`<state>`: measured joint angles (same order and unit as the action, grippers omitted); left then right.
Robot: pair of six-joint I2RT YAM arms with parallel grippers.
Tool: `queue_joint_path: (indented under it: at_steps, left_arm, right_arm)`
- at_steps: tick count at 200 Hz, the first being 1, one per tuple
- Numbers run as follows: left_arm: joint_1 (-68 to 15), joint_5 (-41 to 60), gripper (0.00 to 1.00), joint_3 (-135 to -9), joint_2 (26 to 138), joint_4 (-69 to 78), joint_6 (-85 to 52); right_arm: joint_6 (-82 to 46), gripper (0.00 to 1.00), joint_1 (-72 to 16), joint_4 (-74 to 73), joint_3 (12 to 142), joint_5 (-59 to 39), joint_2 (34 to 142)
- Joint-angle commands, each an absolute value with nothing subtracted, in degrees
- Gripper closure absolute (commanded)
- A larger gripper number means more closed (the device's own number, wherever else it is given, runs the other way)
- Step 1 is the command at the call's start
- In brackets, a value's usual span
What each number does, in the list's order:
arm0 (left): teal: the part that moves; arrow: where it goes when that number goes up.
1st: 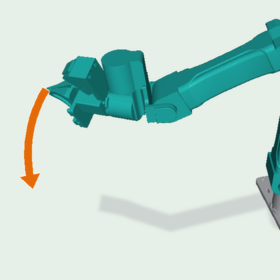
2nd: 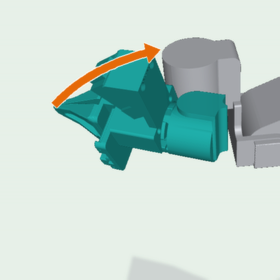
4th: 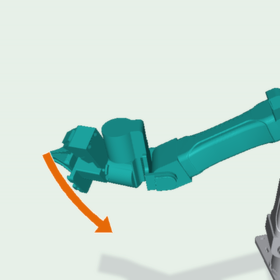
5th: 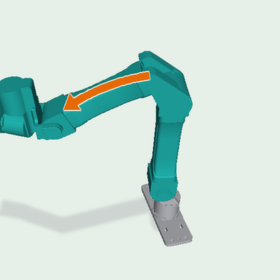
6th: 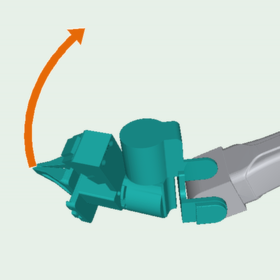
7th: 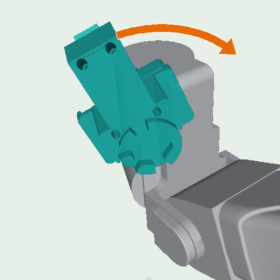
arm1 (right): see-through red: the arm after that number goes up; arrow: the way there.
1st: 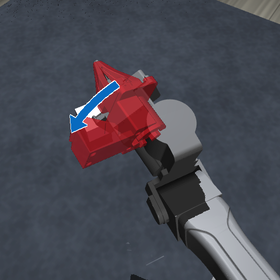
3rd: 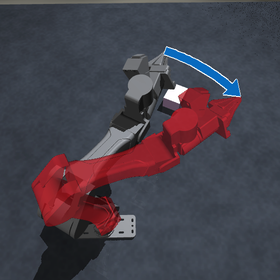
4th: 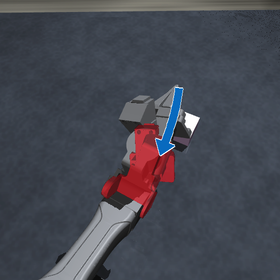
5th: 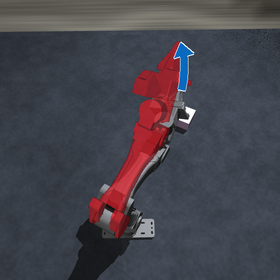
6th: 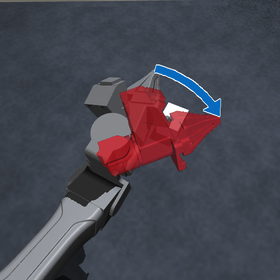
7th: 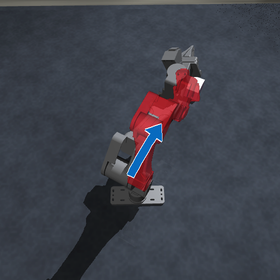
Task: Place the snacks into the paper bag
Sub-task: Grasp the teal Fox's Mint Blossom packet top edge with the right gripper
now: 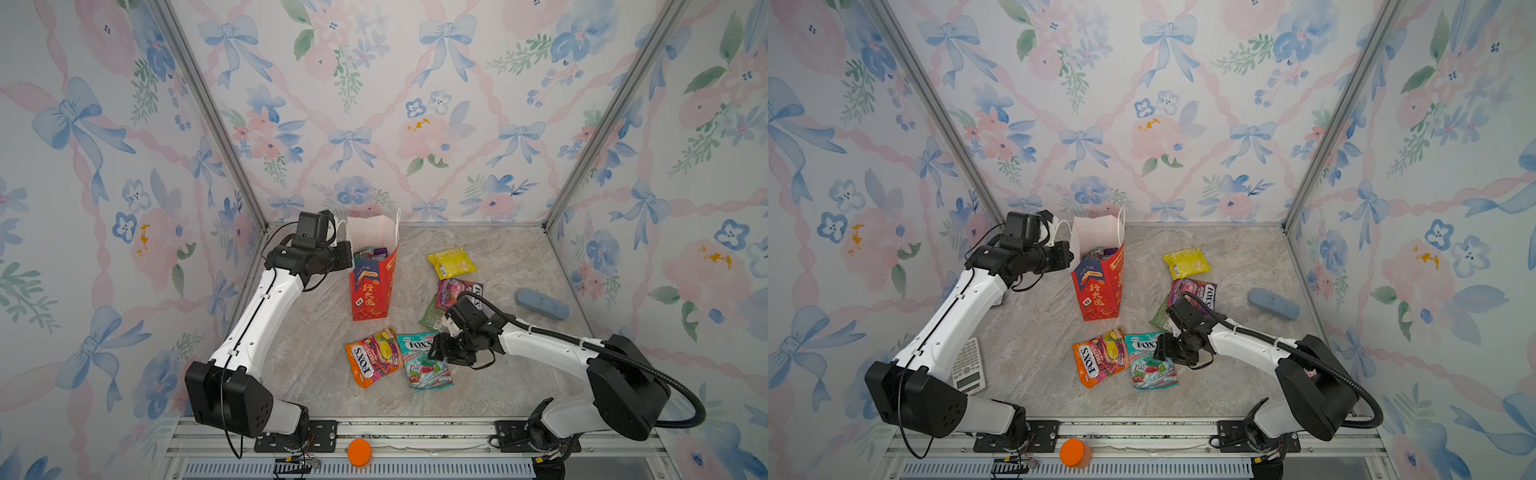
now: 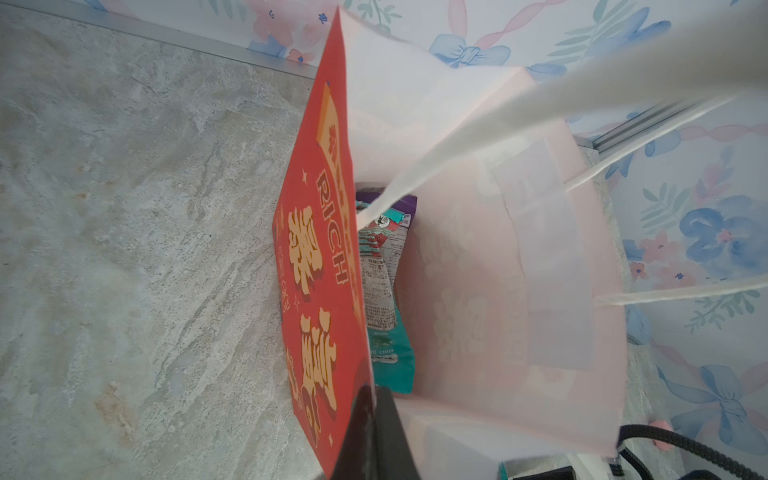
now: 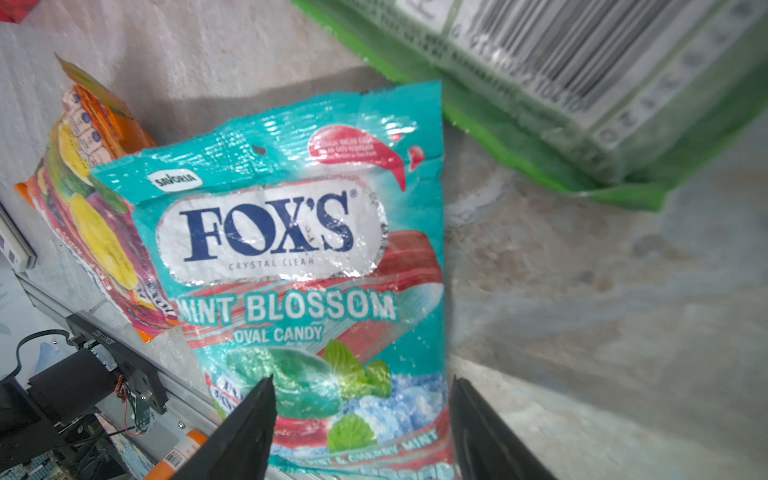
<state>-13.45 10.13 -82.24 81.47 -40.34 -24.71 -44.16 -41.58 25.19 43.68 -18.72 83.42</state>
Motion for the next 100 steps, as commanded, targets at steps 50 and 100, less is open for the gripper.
queue_joint_path:
  at_steps: [50, 100]
  left_arm:
    - [-13.19, 11.1, 1.0, -81.01, 80.84, -42.36, -25.05]
    - [-13.23, 11.13, 1.0, -80.99, 80.75, -42.34, -25.14]
  right_arm:
    - [-48.11, 0.39, -43.85, 20.05, 42.01, -21.57, 88.78]
    - [-47.66, 0.45, -43.85, 21.9, 43.54, -19.06, 90.62]
